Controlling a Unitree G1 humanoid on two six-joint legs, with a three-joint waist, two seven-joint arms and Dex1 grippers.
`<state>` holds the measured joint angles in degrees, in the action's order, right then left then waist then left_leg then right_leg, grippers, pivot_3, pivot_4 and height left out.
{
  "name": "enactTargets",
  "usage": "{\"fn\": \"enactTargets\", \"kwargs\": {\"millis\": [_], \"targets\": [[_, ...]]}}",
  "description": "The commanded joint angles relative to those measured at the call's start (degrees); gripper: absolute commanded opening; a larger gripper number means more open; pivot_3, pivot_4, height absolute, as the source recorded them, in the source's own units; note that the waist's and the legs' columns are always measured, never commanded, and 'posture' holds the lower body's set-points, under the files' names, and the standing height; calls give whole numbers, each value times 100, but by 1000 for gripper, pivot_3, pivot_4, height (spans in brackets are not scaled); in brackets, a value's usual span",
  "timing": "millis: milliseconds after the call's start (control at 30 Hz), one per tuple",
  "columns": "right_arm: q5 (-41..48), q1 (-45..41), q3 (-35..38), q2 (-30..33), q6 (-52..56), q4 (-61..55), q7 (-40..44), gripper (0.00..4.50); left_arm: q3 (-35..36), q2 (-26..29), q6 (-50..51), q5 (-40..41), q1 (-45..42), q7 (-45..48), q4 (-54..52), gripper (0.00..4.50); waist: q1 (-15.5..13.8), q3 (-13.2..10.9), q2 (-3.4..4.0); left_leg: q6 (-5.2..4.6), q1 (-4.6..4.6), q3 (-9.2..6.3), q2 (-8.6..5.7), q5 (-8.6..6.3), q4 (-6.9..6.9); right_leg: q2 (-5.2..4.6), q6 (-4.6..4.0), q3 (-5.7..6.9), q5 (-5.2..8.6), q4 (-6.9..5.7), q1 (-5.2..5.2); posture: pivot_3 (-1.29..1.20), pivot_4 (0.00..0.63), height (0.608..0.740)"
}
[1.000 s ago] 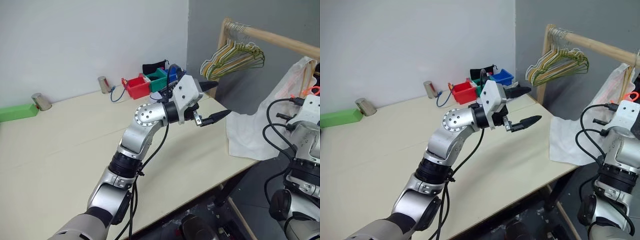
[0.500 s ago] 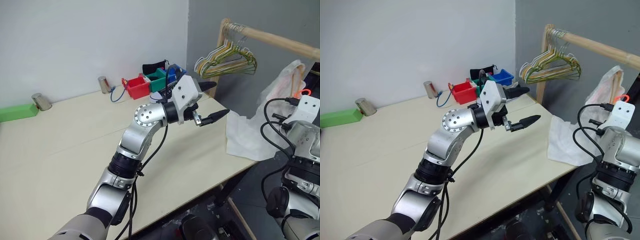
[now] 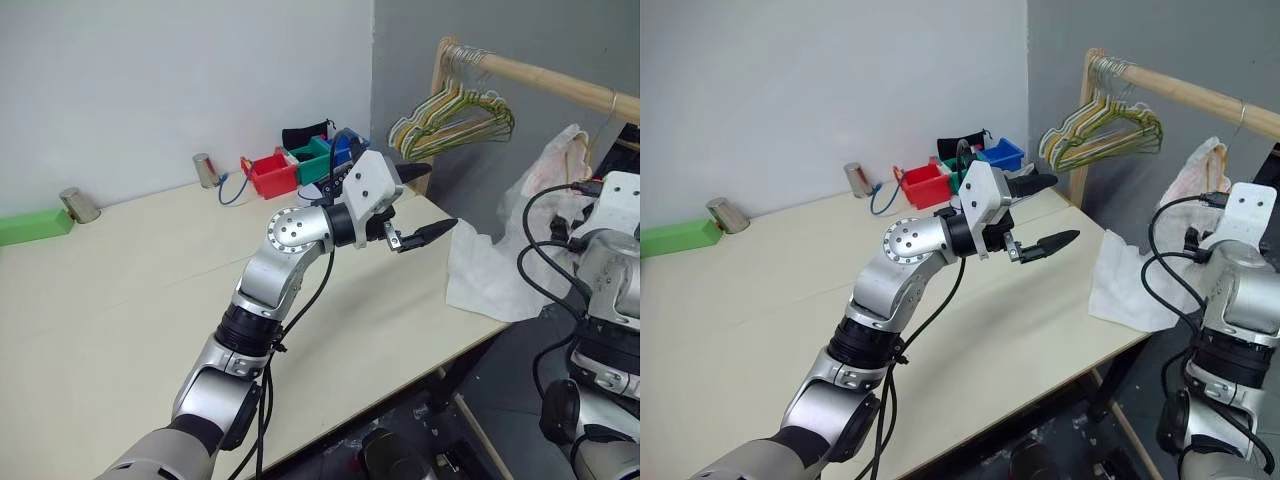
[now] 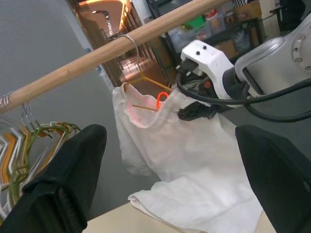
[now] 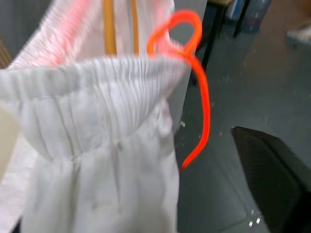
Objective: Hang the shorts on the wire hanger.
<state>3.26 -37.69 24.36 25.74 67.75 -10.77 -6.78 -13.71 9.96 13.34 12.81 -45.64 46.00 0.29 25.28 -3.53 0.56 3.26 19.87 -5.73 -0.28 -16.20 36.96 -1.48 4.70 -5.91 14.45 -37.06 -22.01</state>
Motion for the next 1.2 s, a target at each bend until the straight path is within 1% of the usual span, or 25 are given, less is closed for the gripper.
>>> {"fn": "enactTargets", "kwargs": {"millis": [33, 200, 267, 400, 533, 667, 767, 967, 1133, 1200], "targets": [[-158, -60, -215, 2, 239, -859, -96, 4447, 79, 123, 30, 132, -15, 171, -232, 4500, 1, 0, 0, 0, 0, 0, 0, 0, 0, 0, 0, 0, 0, 0, 0, -431, 0, 740], [-268, -150, -489, 68, 290, -1193, -69, 4447, 282, 196, 128, 282, -20, 163, -226, 4500, 8, 0, 0, 0, 0, 0, 0, 0, 1, 0, 1, 0, 1, 2, 0, -438, 0, 740], [-290, -242, -747, 88, 233, -1274, 14, 4447, 420, 224, 257, 383, 25, 86, -281, 4500, 13, 0, 0, 0, 0, 0, 0, 0, 0, -1, 1, 0, 1, 3, 0, -429, 0, 740], [-258, -324, -950, -30, 294, -1316, 104, 4447, 544, 359, 478, 451, 228, -31, -524, 4500, 39, 0, 0, 0, -2, -4, 2, 0, -2, 2, 1, 1, 1, 2, -1, -410, 0, 740], [-196, -216, -795, -271, 489, -1222, 141, 4447, 579, 529, 650, 461, 456, -97, -804, 4500, -5, 2, -3, 0, -1, -17, 1, 0, 1, 2, 2, 6, 1, 2, -1, -387, 0, 740], [-126, -276, -479, -624, 783, -1080, 143, 4447, 611, 657, 722, 465, 562, -154, -934, 4500, -100, 2, -4, 0, 0, -31, -5, 0, 4, 1, 2, 10, 0, 1, -2, -369, 0, 740], [-132, -329, -419, -718, 855, -1029, 175, 4447, 629, 712, 746, 461, 588, -176, -970, 4500, -161, 4, -5, 0, -2, -34, -6, 0, 4, 2, 2, 10, 0, -2, -2, -367, 0, 740], [-129, -291, -514, -733, 1011, -1142, 289, 4447, 627, 752, 749, 478, 546, -173, -935, 4500, -167, 4, -5, 0, -2, -37, -6, 0, 3, 2, 1, 13, 0, -3, -2, -373, 0, 740], [-351, -154, -903, -408, 853, -1450, 298, 4447, 629, 781, 768, 515, 517, -132, -929, 4500, -164, 4, -5, 0, -2, -37, -6, 0, 2, 2, 1, 13, 0, -3, -2, -383, 0, 740], [-420, -211, -954, -350, 946, -1610, 237, 4447, 634, 806, 795, 541, 517, -113, -945, 4500, -162, 4, -5, 0, -2, -37, -6, 0, 2, 2, 1, 13, 0, -2, -2, -385, 0, 740]]}}
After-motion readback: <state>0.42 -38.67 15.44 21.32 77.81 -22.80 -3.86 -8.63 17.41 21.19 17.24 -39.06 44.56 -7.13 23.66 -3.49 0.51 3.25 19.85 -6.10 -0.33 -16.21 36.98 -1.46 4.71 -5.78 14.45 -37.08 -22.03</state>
